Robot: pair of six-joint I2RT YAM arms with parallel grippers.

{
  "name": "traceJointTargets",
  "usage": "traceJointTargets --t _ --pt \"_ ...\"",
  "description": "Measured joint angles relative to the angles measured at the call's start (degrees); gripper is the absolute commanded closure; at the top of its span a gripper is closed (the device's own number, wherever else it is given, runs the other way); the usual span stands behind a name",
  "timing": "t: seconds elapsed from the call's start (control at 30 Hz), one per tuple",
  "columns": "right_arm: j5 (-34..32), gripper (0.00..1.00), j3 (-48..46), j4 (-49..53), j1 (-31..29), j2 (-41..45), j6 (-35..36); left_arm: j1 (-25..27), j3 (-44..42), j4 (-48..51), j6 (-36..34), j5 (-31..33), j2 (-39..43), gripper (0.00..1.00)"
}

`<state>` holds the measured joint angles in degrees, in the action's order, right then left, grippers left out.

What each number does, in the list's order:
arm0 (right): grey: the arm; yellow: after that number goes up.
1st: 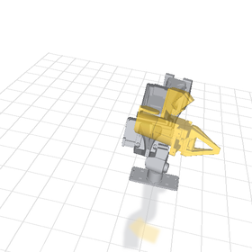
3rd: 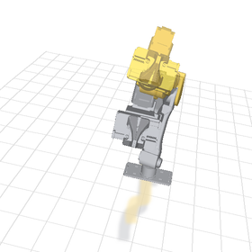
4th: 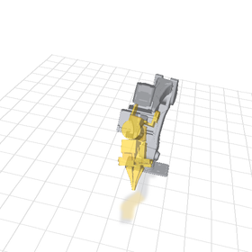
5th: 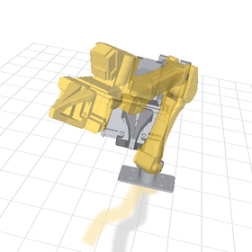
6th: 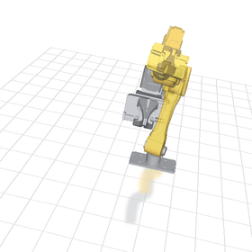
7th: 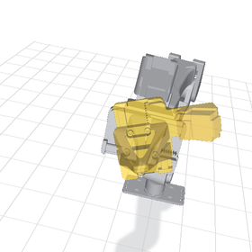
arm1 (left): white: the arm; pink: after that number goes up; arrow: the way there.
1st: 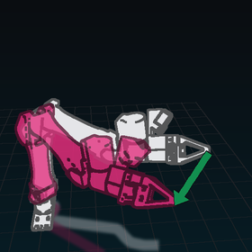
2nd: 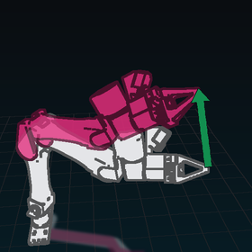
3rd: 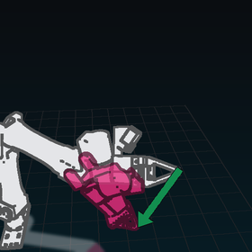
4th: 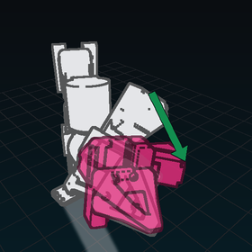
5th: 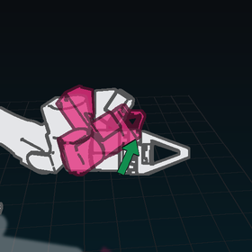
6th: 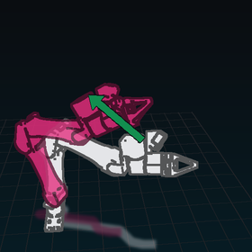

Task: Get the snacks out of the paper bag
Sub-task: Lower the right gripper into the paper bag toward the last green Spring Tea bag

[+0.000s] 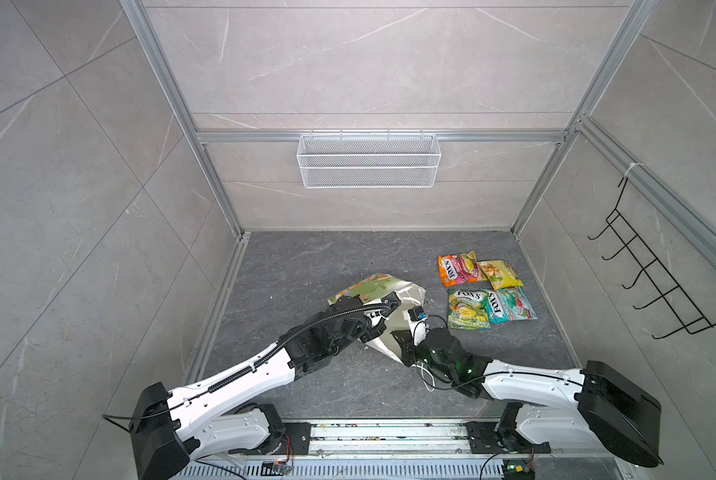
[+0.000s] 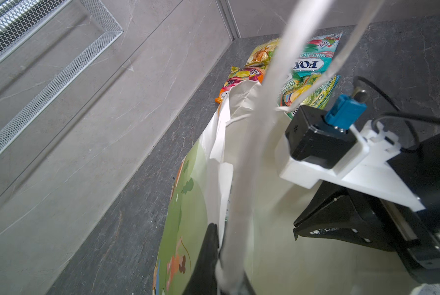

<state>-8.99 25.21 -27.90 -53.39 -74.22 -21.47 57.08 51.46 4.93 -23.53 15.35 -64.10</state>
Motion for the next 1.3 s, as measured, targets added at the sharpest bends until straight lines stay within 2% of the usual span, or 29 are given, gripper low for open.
traceJointTargets --t 0.13,0.23,0.37,0.47,0.63,0.77,0.87,1.13,1.3 --pt "-3.4 0.93 8.7 0.6 0.0 -8.8 -0.6 -0.7 0.0 -0.5 -1.5 1.3 -0.9 1.0" --pt "-5.0 0.96 13.9 -2.2 0.9 -15.8 -1.0 -3.7 -0.7 -2.7 -2.6 0.7 -1.9 1.0" --pt "-3.5 0.98 20.0 -5.5 6.6 -24.4 -2.9 -11.3 -0.7 -6.1 -4.3 -2.2 -2.9 1.0" --pt "-1.0 0.97 23.7 -8.5 11.0 -28.9 -3.8 -13.9 0.0 -6.6 -5.9 -4.0 -4.6 1.0" --pt "0.2 0.85 21.5 -9.0 12.0 -27.6 -7.6 -11.3 -1.7 -8.4 -3.0 -7.5 -6.0 1.0" --pt "0.8 0.84 15.8 -8.7 11.5 -25.2 -11.6 -5.5 -8.1 -15.0 1.7 -8.3 -9.7 1.0" --pt "0.6 0.8 12.5 -8.0 11.2 -25.2 -13.8 -2.5 -8.5 -16.9 3.1 -7.8 -13.9 1.0" --pt "0.2 0.75 12.3 -7.3 11.5 -25.2 -16.5 -1.5 -7.0 -16.9 1.8 -6.6 -11.0 1.0" --pt "0.0 0.67 12.7 -8.2 11.5 -25.2 -18.2 -1.6 -7.2 -18.2 1.6 -6.8 -10.5 1.0"
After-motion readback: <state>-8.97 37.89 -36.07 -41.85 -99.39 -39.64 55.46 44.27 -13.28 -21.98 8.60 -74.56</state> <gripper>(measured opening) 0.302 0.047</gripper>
